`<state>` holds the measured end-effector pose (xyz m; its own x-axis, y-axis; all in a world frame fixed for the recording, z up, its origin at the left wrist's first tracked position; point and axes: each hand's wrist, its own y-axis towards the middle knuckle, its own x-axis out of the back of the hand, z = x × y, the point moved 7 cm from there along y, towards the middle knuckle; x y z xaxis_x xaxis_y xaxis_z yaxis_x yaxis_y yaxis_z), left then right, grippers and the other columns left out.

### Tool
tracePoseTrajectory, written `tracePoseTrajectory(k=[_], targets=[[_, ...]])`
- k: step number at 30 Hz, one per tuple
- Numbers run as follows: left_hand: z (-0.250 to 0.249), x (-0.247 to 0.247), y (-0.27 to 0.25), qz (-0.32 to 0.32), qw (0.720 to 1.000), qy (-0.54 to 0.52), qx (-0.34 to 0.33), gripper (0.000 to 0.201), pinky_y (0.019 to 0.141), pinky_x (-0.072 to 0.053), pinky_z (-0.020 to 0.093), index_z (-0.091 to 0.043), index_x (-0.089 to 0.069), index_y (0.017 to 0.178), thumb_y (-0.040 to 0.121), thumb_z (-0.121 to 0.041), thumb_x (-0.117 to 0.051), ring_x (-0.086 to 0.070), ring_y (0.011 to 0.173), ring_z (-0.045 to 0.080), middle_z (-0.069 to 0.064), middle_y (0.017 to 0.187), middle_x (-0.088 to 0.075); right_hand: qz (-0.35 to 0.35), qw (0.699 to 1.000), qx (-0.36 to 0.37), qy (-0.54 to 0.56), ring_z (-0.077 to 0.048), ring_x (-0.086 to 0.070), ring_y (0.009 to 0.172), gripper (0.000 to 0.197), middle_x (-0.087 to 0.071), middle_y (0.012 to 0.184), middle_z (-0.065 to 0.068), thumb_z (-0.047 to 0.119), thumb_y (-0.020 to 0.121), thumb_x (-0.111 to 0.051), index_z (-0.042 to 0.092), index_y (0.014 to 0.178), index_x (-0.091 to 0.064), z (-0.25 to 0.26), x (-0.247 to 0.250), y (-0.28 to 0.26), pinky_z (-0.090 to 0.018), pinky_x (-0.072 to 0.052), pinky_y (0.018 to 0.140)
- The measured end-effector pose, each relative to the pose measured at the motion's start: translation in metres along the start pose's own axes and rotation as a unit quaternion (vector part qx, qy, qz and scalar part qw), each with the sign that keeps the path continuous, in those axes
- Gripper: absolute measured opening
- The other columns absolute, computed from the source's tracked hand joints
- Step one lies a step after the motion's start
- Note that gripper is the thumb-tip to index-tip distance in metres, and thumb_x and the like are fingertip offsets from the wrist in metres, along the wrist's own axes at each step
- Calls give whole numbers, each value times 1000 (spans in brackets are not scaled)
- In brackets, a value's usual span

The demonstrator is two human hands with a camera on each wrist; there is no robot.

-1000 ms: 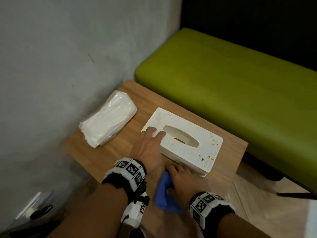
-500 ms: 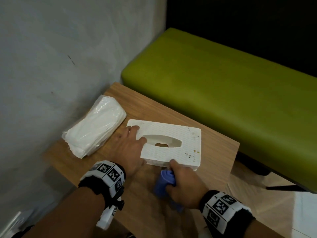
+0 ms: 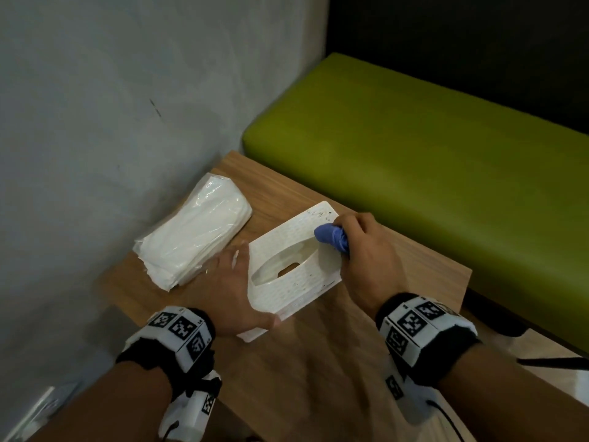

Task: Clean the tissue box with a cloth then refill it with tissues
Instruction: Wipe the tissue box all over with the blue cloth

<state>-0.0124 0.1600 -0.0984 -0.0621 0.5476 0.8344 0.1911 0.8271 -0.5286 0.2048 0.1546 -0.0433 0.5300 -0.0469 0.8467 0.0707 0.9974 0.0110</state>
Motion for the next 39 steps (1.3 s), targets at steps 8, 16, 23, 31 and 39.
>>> tracePoseTrajectory(k=[8, 16, 23, 31, 39], targets=[[6, -2, 2, 10, 1000, 29, -7, 145, 119, -24, 46, -19, 14, 152, 52, -77, -73, -11, 149, 27, 5, 163, 1, 215, 958, 101, -161, -28, -11, 150, 58, -14, 163, -5, 31, 98, -48, 25, 150, -25, 2, -43, -31, -43, -16, 121], [5, -2, 5, 7, 999, 34, 4, 145, 120, -25, 46, -20, 10, 153, 50, -79, -72, -15, 149, 27, 4, 163, -3, 183, 970, 61, -145, -31, -13, 149, 63, -15, 162, -8, 24, 95, -52, 20, 151, -23, 10, -42, -15, -46, -17, 122], [3, 1, -2, -10, 999, 50, -3, 145, 118, -26, 44, -17, 7, 153, 49, -80, -71, -19, 146, 29, 8, 161, -10, 202, 959, 82, -179, -26, -6, 151, 63, -8, 164, -4, 20, 99, -45, 23, 154, -14, 4, -35, -33, -39, -10, 121], [-3, 2, -6, 13, 998, 58, 5, 142, 121, -11, 43, -12, 18, 152, 60, -82, -64, -4, 151, 28, 8, 164, 7, 233, 955, 80, -165, -28, 0, 151, 63, -2, 164, -5, 23, 100, -43, 20, 154, -10, 44, -61, -38, -42, -5, 121], [-8, 8, -12, 29, 999, 28, -1, 142, 120, -13, 43, -8, 12, 154, 60, -73, -73, -4, 151, 30, 11, 164, 5, 145, 979, -42, -136, -30, -15, 148, 67, -18, 161, -11, 9, 86, -58, 12, 147, -30, 34, -48, -9, -39, -16, 120]])
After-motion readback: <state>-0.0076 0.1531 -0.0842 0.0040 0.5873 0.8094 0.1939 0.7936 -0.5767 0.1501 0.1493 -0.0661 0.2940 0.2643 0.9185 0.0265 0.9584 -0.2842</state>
